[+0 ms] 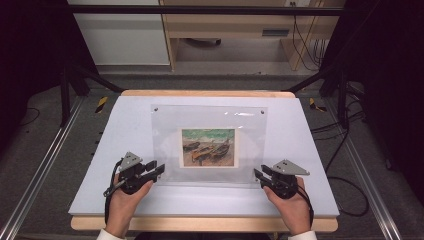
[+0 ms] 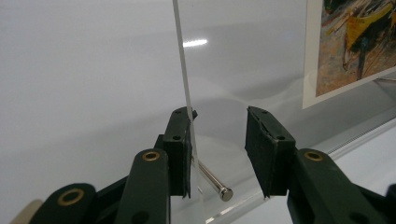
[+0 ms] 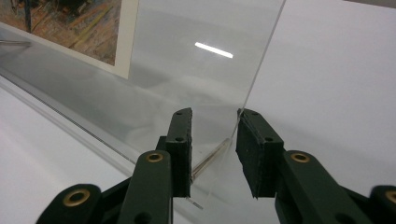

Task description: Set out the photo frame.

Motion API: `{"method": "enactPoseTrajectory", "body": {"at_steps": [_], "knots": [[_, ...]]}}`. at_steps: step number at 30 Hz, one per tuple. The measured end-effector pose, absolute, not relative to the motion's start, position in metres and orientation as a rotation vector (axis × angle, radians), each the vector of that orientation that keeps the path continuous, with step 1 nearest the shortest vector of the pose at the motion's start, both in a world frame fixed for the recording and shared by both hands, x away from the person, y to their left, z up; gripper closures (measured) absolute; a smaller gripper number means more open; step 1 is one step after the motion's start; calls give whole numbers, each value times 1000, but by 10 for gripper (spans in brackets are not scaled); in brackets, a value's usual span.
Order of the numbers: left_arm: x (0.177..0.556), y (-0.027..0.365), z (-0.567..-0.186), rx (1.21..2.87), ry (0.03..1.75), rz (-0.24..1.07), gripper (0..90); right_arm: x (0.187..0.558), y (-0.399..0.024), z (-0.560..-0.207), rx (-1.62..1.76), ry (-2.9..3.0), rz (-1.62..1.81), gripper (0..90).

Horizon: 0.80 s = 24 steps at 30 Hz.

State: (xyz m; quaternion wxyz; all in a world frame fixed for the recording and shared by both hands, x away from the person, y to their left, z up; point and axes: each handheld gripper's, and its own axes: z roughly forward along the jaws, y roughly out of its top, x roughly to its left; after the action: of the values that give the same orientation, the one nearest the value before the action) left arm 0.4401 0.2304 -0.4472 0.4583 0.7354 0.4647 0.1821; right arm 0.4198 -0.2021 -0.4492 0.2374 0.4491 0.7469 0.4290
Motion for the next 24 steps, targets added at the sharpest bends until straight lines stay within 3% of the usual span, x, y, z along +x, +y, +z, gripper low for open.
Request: {"method": "enactPoseTrajectory", "body": {"at_steps": [24], "knots": [[433, 231, -448, 1849, 1130, 447, 620, 413, -203, -452, 1232, 2056, 1160, 715]]}}
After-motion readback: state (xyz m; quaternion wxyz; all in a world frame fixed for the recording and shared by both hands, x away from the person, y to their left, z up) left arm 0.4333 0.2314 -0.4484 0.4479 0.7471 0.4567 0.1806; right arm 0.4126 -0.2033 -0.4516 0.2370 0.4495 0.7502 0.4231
